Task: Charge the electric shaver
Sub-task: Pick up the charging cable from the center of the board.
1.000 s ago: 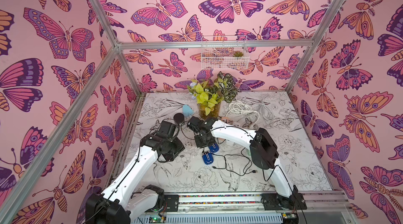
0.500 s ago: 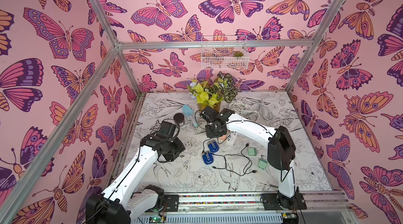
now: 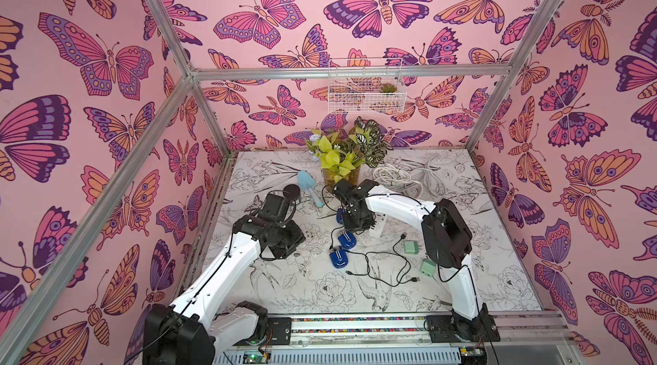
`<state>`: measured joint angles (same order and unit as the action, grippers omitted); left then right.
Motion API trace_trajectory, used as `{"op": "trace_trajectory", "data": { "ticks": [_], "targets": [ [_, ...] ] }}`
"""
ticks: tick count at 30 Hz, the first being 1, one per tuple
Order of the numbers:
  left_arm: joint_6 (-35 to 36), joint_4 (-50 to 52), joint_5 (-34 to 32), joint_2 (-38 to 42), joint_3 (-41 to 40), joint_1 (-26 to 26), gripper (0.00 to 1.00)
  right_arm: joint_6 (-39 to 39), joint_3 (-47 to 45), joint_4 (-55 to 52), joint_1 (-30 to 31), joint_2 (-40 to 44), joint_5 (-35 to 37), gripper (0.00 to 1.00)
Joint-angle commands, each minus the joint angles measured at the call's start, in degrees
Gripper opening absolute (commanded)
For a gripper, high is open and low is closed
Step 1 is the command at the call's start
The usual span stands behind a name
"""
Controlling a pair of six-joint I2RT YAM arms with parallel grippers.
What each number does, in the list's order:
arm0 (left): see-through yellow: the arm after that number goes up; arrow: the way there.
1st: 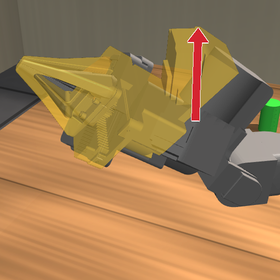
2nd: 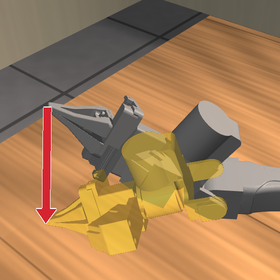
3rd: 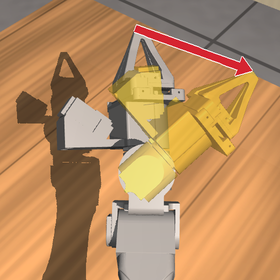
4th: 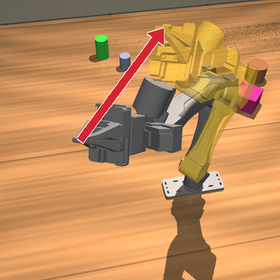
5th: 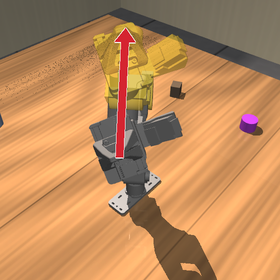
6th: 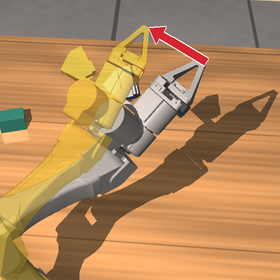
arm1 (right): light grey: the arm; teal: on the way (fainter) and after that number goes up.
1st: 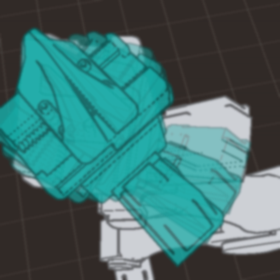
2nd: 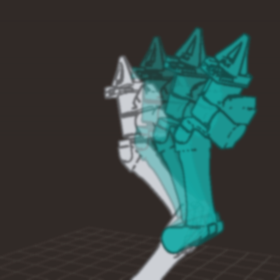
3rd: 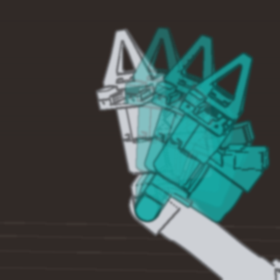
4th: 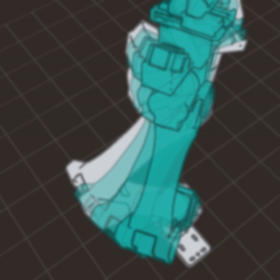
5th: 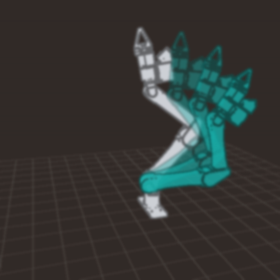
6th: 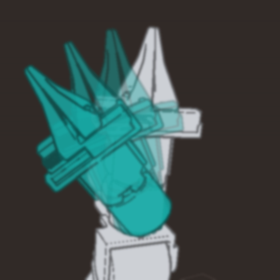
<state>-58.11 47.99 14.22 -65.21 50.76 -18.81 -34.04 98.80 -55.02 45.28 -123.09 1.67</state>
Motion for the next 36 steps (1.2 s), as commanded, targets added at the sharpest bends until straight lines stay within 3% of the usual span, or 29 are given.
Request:
{"op": "trace_trajectory", "data": {
  "ticks": [1,4,9,12,14,19,25,27,30,36],
  "targets": [
    [0.4,-0.2,0.9,-0.7,1.0,-0.3,0.48,1.5,1.3,-0.2,-0.3,-1.6,-0.5,0.34],
    [0.6,-0.3,1.0,-1.3,1.3,-0.3,0.47,1.6,2.2,-0.3,-0.4,-3.0,-1.1,0.31],
    [0.5,-1.0,1.7,-2.2,1.9,-0.4,0.47,0.7,1.4,0.0,-0.5,-3.1,-1.7,0.14],
    [-1.6,-2.4,4.0,-2.7,2.3,-0.4,0.47,0.6,0.8,0.9,-0.6,0.3,-0.9,0.0],
    [-5.1,-4.8,6.9,-2.8,2.4,-0.4,0.48,0.6,-0.4,2.1,-0.5,4.2,-0.8,0.0],
    [-23.9,-17.1,10.7,-2.4,1.1,-3.2,0.6,1.4,-5.7,6.1,-0.5,14.7,-2.9,0.0],
    [-53.8,-35.8,5.7,-2.5,-5.6,-8.9,0.74,1.6,-12.1,11.8,-0.5,23.9,-7.0,0.0],
    [-60.9,-40.8,2.4,-2.8,-6.3,-10.4,0.81,1.1,-14.4,13.9,-0.8,26.8,-7.0,0.0],
    [-66.4,-42.3,0.7,-3.9,-5.5,-11.3,0.89,-0.6,-18.6,18.4,-1.6,30.8,-8.7,0.0],
    [-73.6,-46.7,-0.9,-5.8,-7.7,-12.4,0.9,-2.7,-25.0,25.3,-2.7,37.0,-13.1,0.0]
  ]
}}
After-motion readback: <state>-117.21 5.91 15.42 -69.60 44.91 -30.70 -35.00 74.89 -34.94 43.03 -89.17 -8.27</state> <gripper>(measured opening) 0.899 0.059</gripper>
